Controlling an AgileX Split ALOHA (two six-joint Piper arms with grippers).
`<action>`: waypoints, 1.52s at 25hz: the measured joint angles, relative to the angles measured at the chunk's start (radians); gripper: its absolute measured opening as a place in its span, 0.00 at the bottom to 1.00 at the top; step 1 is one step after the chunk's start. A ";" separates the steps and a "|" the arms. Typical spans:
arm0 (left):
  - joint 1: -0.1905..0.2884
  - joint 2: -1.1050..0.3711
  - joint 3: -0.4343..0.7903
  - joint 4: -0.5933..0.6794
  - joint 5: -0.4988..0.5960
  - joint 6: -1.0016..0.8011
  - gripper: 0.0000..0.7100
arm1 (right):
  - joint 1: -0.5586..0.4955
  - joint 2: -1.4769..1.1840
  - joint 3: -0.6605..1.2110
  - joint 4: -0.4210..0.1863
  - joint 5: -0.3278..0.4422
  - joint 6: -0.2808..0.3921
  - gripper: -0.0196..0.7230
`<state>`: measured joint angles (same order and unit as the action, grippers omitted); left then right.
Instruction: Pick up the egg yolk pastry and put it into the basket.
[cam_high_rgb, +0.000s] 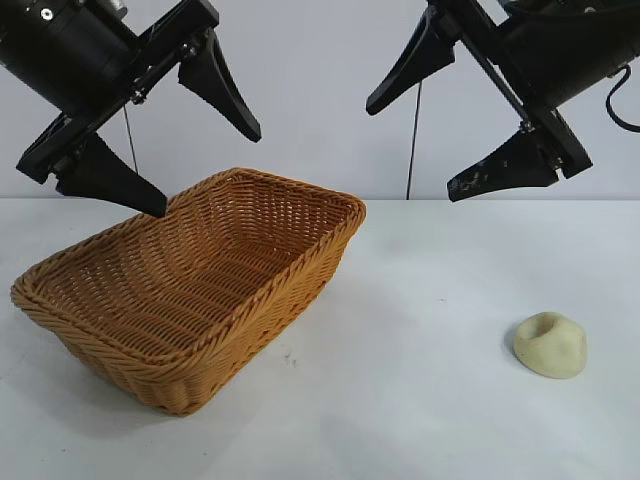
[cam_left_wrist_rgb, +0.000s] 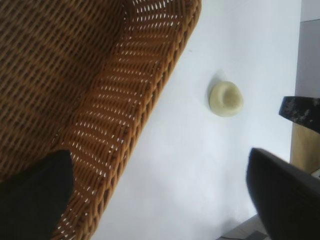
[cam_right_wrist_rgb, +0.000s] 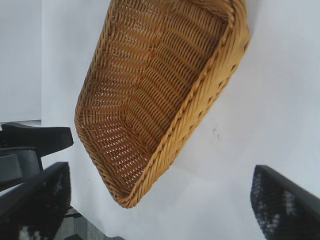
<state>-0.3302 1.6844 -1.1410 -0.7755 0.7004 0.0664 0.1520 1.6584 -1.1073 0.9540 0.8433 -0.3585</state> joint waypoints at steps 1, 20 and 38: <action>0.000 0.000 0.000 0.000 0.000 0.000 0.95 | 0.000 0.000 0.000 0.000 -0.001 0.000 0.96; 0.013 -0.022 0.000 0.017 0.005 -0.045 0.95 | 0.000 0.000 0.000 -0.001 -0.010 0.000 0.96; -0.091 -0.258 0.211 0.712 0.056 -1.143 0.95 | 0.000 0.000 0.000 -0.008 -0.012 0.000 0.96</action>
<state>-0.4212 1.4264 -0.9302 -0.0638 0.7561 -1.0763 0.1520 1.6584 -1.1073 0.9460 0.8315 -0.3585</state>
